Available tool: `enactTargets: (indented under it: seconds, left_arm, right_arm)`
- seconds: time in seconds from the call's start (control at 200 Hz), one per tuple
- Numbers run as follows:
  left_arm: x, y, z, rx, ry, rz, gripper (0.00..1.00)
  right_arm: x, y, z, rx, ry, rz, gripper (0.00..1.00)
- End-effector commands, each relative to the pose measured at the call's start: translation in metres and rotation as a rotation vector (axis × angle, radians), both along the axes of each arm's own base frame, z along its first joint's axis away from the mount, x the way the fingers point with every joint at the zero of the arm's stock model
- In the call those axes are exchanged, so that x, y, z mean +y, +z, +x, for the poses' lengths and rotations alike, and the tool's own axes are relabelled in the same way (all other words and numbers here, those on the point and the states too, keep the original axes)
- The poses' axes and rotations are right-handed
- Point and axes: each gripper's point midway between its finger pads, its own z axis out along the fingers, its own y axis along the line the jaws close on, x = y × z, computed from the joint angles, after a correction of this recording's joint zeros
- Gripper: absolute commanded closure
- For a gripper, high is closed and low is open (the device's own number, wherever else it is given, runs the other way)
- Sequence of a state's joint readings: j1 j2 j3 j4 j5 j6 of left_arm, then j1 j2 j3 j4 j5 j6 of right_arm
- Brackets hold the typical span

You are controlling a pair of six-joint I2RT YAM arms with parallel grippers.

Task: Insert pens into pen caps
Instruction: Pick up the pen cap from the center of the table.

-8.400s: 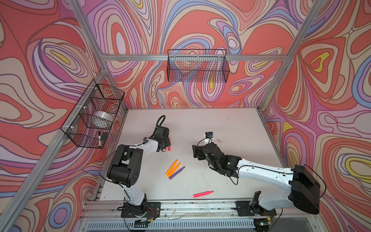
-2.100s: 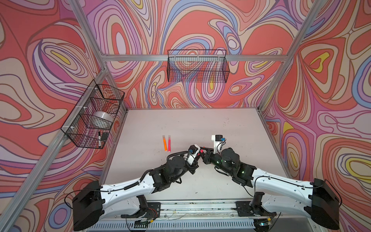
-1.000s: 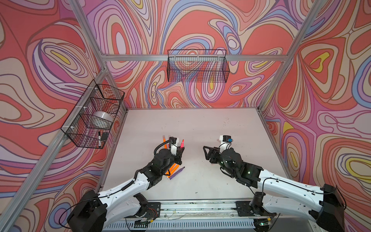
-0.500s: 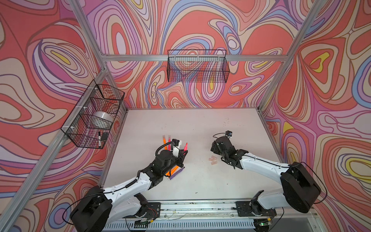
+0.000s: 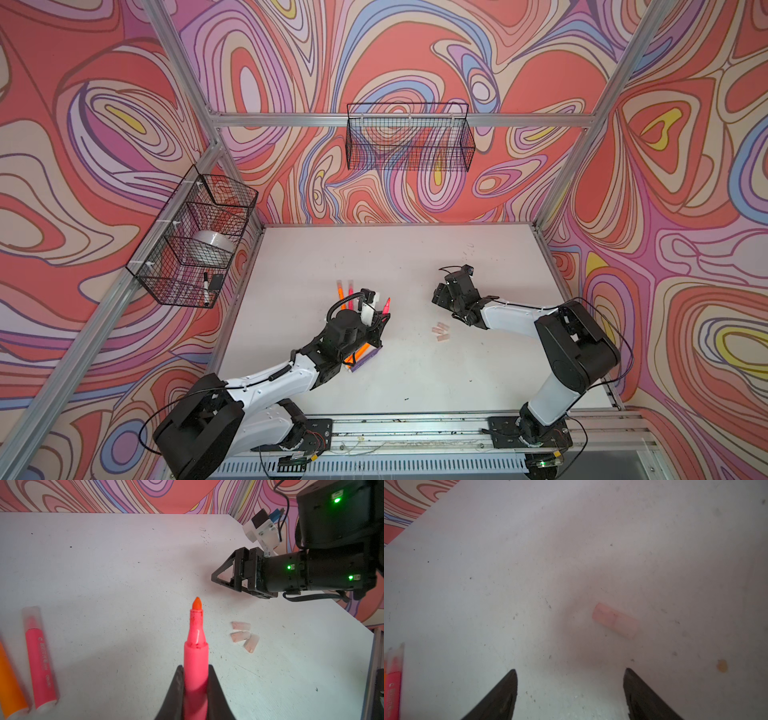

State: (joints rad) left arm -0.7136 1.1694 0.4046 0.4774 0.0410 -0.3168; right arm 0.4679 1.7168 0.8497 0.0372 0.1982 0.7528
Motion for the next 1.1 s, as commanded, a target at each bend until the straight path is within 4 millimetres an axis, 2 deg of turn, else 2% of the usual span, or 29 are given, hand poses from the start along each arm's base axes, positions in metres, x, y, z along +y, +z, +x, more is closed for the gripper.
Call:
enactTargets:
  seconds: [0.0, 0.125, 0.14, 0.165, 0.35, 0.651, 1.097]
  left_arm:
    - [-0.005, 0.016, 0.008, -0.053, -0.001, -0.02, 1.0]
    - [-0.005, 0.017, 0.01, -0.062, 0.006, -0.015, 1.0]
    - [-0.005, 0.017, 0.01, -0.063, 0.006, -0.016, 1.0]
    - [-0.006, 0.016, 0.01, -0.062, 0.004, -0.014, 1.0]
    - [-0.007, 0.015, 0.011, -0.06, 0.001, -0.009, 1.0]
    - [-0.006, 0.015, 0.01, -0.06, -0.001, -0.01, 1.0]
    - [-0.006, 0.016, 0.008, -0.06, -0.009, -0.014, 1.0]
  right_arm:
    - [-0.001, 0.0, 0.011, -0.012, -0.009, 0.013, 0.17]
    - [-0.005, -0.003, 0.017, -0.013, -0.021, 0.021, 0.18]
    - [-0.005, -0.013, 0.016, 0.007, -0.021, 0.012, 0.18]
    - [-0.007, -0.015, 0.017, 0.011, -0.026, 0.01, 0.18]
    - [-0.015, -0.02, 0.026, 0.015, -0.044, -0.01, 0.18]
    - [-0.016, -0.033, 0.044, 0.039, -0.042, -0.05, 0.2]
    - [-0.028, -0.029, 0.051, 0.103, -0.016, -0.211, 0.29]
